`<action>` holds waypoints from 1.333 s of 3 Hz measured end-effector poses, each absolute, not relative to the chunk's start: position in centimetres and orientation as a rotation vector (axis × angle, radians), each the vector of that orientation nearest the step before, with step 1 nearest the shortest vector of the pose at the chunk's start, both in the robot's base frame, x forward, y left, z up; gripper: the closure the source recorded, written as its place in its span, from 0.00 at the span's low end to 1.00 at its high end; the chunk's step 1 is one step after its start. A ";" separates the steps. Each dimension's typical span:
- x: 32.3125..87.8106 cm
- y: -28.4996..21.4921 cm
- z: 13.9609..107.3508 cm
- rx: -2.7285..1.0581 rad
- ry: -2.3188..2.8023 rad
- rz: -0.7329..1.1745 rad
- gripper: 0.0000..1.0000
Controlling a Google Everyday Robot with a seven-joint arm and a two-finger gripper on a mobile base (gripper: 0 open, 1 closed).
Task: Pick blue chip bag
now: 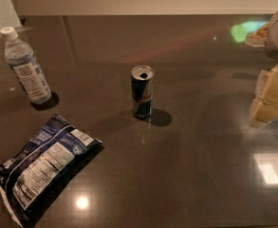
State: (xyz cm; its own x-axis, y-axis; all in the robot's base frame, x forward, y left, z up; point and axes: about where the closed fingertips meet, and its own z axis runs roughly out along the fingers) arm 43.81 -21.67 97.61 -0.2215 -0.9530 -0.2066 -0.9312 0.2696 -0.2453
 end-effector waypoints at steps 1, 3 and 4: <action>43.8 -21.7 97.6 -1.725 2.232 -0.098 0.00; 41.0 -17.0 96.8 -1.892 2.081 -0.078 0.00; 38.9 -13.4 96.5 -2.004 1.952 -0.065 0.00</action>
Offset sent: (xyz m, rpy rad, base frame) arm -0.0113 0.0187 -0.0103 -0.0057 0.0312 0.0717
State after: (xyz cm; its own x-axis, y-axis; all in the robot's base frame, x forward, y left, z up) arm 38.91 -13.41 96.52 0.0541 -0.9778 -0.2026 -0.9622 0.0032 -0.2723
